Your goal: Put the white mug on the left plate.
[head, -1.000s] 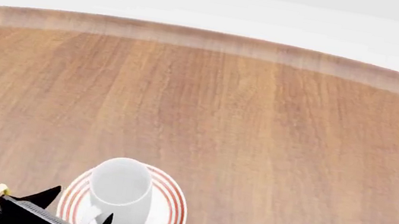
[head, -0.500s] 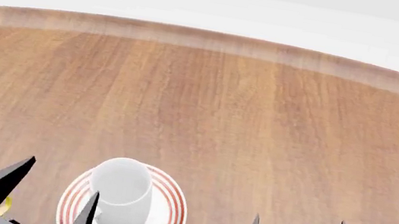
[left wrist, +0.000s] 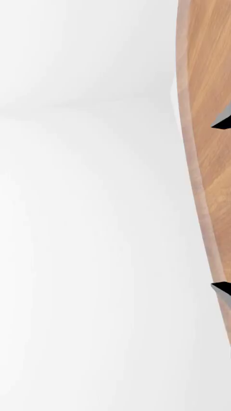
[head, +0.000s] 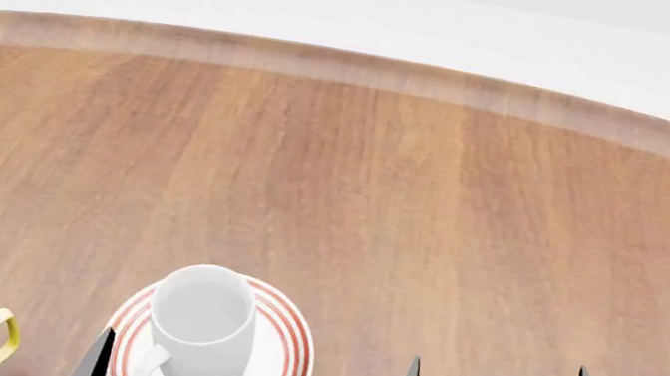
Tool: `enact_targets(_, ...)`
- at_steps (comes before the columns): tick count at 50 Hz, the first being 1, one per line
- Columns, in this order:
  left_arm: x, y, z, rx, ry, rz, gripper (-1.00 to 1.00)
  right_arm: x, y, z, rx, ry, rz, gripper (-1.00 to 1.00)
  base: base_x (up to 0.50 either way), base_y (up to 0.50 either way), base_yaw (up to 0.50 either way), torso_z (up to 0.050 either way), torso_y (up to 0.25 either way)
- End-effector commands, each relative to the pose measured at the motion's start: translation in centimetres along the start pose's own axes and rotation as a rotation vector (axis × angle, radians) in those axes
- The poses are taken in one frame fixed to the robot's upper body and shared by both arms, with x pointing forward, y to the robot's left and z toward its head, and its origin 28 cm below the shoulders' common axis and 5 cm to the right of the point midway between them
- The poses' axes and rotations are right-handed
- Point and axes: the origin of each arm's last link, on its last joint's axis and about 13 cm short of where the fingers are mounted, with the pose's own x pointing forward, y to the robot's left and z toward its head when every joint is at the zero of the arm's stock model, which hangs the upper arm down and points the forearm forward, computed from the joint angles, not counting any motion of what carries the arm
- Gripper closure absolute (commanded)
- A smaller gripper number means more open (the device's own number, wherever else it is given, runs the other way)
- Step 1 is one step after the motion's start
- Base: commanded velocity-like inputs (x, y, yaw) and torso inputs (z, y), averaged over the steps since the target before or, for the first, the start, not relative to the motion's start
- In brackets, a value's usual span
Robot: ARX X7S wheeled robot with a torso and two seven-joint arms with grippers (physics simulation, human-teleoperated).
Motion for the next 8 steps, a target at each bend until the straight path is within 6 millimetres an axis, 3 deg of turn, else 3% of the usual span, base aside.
enact_targets(1, -1.00, -0.48, 1.45, 0.004, -0.040, -0.012, -1.00, -0.55, 0.01, 0.56, -0.001, -0.027, 0.001, -1.00, 0.00, 0.00, 0.00, 0.000, 0.000)
enact_targets(8, -1.11, -0.57, 1.36, 0.007, -0.040, -0.012, -1.00, -0.61, -0.03, 0.69, 0.003, -0.030, -0.002, -1.00, 0.00, 0.00, 0.00, 0.000, 0.000)
